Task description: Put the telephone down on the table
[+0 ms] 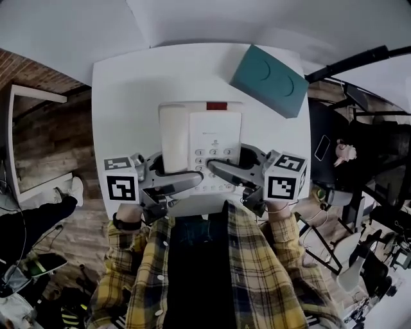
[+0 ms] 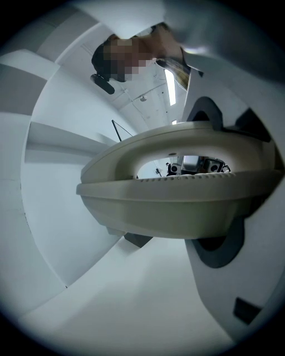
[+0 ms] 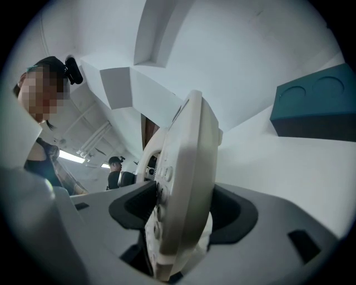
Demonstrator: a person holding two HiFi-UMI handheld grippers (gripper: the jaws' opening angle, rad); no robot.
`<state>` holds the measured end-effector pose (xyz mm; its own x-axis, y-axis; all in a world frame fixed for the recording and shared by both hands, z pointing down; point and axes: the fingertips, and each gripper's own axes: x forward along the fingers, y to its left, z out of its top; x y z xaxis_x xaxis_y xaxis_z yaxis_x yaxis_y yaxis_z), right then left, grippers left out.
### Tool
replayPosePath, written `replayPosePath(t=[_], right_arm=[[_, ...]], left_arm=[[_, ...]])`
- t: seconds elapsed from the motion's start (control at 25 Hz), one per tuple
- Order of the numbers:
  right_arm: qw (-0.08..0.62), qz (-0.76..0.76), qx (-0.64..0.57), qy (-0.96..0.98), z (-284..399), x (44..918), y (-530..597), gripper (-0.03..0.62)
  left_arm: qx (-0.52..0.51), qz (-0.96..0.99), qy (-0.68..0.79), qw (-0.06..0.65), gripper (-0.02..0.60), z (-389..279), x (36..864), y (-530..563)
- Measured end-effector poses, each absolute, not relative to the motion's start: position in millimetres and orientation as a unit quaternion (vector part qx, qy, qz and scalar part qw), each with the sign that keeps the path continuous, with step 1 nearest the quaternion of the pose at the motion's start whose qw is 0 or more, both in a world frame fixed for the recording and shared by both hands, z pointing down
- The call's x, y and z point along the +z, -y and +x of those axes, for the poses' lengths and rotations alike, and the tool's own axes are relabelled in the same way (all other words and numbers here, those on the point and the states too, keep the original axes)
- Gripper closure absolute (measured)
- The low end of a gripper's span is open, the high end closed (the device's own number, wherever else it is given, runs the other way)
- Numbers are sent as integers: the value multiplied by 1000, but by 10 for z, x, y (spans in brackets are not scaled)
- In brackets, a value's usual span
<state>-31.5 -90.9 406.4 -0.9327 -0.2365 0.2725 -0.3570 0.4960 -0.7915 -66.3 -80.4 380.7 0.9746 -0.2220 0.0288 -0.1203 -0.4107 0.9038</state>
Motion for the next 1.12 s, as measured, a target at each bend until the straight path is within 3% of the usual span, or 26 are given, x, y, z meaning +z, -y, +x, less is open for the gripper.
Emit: replayPosePath(t=[1.12], right_arm=[[96, 204, 558, 798, -54, 5057, 1252, 321]], left_arm=[[-37, 764, 104, 636, 146, -432, 4844, 1214]])
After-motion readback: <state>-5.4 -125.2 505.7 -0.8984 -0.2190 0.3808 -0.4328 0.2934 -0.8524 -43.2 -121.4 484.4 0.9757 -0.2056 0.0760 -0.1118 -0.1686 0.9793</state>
